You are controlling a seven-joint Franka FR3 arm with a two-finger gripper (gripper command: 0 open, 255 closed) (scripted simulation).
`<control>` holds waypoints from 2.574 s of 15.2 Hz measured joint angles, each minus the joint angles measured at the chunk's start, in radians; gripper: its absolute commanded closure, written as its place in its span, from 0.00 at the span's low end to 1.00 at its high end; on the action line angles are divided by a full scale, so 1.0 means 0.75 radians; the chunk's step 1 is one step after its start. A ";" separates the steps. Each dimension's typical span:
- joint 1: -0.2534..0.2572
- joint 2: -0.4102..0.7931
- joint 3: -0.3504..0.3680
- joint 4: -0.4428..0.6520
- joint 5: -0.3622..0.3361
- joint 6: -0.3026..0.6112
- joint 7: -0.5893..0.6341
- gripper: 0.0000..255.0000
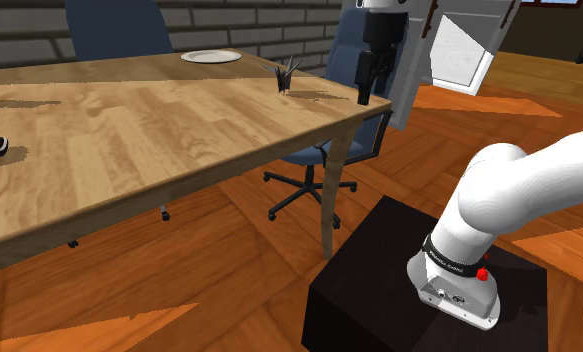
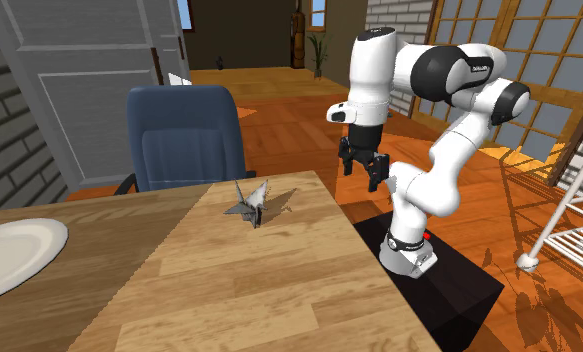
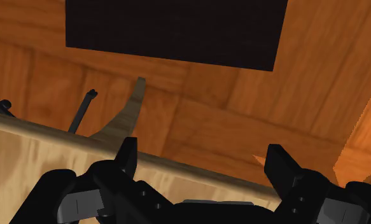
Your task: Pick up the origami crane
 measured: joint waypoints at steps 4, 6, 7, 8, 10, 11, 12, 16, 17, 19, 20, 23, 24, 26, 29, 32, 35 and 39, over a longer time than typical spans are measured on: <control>-0.020 0.120 0.020 0.081 -0.001 0.035 0.048 0.00; -0.039 0.227 0.036 0.161 -0.007 0.058 0.091 0.00; -0.045 0.274 0.049 0.195 -0.007 0.068 0.121 0.00; -0.057 0.334 0.053 0.248 -0.014 0.073 0.140 0.00; -0.076 0.449 0.064 0.361 -0.028 0.068 0.184 0.00; -0.086 0.496 0.066 0.401 -0.036 0.073 0.202 0.00; -0.092 0.552 0.075 0.459 -0.042 0.069 0.229 0.00; -0.117 0.777 0.096 0.703 -0.077 0.035 0.329 0.00; -0.119 0.835 0.103 0.763 -0.086 0.030 0.359 0.00; -0.128 0.961 0.105 0.920 -0.111 -0.010 0.401 0.00; -0.130 1.025 0.107 0.994 -0.123 -0.022 0.425 0.00; -0.130 1.231 0.106 1.268 -0.162 -0.104 0.489 0.00; -0.129 1.268 0.105 1.316 -0.169 -0.118 0.501 0.00; -0.130 1.276 0.103 1.298 -0.171 -0.094 0.509 0.00; -0.132 1.258 0.102 1.224 -0.169 -0.038 0.514 0.00; -0.135 1.242 0.101 1.152 -0.167 0.018 0.516 0.00; -0.134 1.240 0.101 1.143 -0.166 0.028 0.518 1.00; -0.134 1.240 0.101 1.142 -0.166 0.028 0.517 1.00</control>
